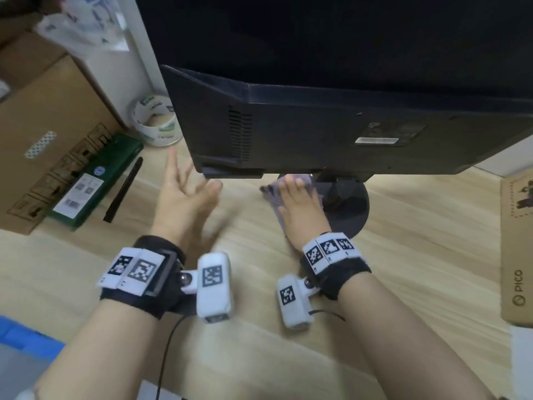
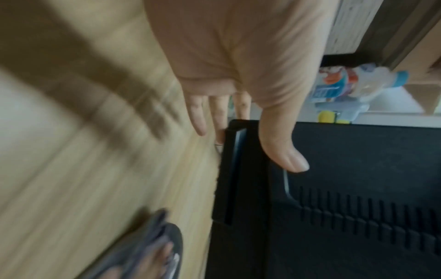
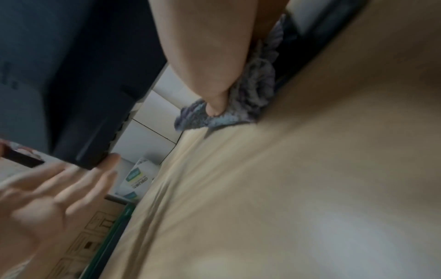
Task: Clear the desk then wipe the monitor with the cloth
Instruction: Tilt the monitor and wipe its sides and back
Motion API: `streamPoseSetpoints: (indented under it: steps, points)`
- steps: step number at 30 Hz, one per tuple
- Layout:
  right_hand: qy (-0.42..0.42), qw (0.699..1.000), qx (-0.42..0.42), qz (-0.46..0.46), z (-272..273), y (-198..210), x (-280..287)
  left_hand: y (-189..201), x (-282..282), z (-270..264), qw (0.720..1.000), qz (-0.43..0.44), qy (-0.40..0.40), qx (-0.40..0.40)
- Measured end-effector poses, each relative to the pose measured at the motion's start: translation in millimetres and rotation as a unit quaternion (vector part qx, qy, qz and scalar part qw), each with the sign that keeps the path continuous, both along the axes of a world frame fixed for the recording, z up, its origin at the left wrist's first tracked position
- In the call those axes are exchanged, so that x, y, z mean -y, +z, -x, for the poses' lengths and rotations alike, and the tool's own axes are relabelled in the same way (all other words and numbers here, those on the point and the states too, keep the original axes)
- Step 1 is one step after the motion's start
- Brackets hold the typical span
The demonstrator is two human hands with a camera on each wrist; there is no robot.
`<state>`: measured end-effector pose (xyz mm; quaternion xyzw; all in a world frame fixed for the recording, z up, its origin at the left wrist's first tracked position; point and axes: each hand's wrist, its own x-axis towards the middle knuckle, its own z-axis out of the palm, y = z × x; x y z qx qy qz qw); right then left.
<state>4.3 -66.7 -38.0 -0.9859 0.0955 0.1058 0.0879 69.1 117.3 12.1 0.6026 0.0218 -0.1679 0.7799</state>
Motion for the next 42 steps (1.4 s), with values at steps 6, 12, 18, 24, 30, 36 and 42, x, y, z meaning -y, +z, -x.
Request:
streamPoseSetpoints:
  steps: [6,12,18,24,30,36,42]
  points:
    - [-0.073,0.992,0.048,-0.09,87.4,-3.4,12.7,6.6,7.4,-10.4,0.992,-0.115,0.012,0.06]
    - [-0.241,0.961,0.066,-0.12,99.0,-5.2,9.6,-3.3,9.6,-23.3,0.988,-0.135,0.051,0.063]
    - [-0.115,0.99,0.023,-0.084,59.7,0.5,-12.6,-1.6,5.7,-24.6,0.988,-0.131,0.03,0.072]
    - [-0.099,0.983,0.035,-0.151,51.1,5.7,3.9,-1.4,1.8,-21.4,0.988,-0.136,0.02,0.077]
    - [-0.282,0.892,0.278,-0.218,101.0,1.5,5.0,-3.5,-4.8,-7.8,0.986,-0.143,0.018,0.082]
    - [-0.44,0.593,0.484,-0.47,72.2,49.6,17.5,-4.0,-9.3,13.2,0.988,-0.125,0.04,0.082]
    - [-0.394,0.797,0.356,-0.289,20.1,22.7,20.7,-7.8,-18.0,35.8,0.983,-0.152,0.031,0.099]
